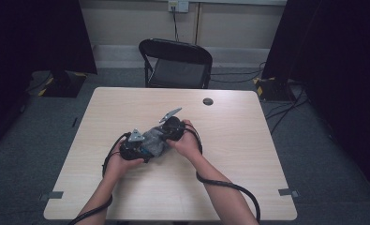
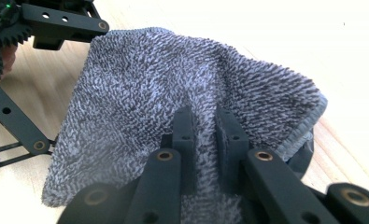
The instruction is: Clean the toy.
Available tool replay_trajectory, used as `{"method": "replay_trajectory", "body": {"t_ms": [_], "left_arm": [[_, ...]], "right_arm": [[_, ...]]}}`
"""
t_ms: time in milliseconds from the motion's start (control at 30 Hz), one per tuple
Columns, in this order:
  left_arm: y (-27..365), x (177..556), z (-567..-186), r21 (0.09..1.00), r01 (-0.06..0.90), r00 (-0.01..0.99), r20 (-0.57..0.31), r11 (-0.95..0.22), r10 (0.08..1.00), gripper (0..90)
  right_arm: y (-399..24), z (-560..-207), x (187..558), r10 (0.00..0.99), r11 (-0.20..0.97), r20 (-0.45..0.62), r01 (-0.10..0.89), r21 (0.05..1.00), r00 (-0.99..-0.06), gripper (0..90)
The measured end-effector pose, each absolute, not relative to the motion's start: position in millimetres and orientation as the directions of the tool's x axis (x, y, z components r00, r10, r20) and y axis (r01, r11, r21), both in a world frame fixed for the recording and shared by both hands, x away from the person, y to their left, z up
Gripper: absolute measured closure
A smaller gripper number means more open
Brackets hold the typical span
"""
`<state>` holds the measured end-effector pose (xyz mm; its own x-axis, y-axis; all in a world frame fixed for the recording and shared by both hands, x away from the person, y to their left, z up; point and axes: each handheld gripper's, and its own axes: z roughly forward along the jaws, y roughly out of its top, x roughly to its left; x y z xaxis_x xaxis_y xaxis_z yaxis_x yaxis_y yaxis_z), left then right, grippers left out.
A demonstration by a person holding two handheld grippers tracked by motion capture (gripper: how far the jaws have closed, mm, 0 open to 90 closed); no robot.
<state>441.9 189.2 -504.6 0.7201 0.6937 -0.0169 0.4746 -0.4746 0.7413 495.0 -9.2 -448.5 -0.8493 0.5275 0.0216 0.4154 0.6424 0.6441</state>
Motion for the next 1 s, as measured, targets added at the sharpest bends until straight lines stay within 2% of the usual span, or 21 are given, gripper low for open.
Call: {"method": "replay_trajectory", "body": {"t_ms": [1000], "left_arm": [[189.2,441.9,-504.5,0.741,0.474,0.72,-0.015,-0.476,0.693,24.2]], "right_arm": [[-31.3,-446.1,509.4,0.605,0.611,0.002,0.466,0.64,-0.796,80.9]]}}
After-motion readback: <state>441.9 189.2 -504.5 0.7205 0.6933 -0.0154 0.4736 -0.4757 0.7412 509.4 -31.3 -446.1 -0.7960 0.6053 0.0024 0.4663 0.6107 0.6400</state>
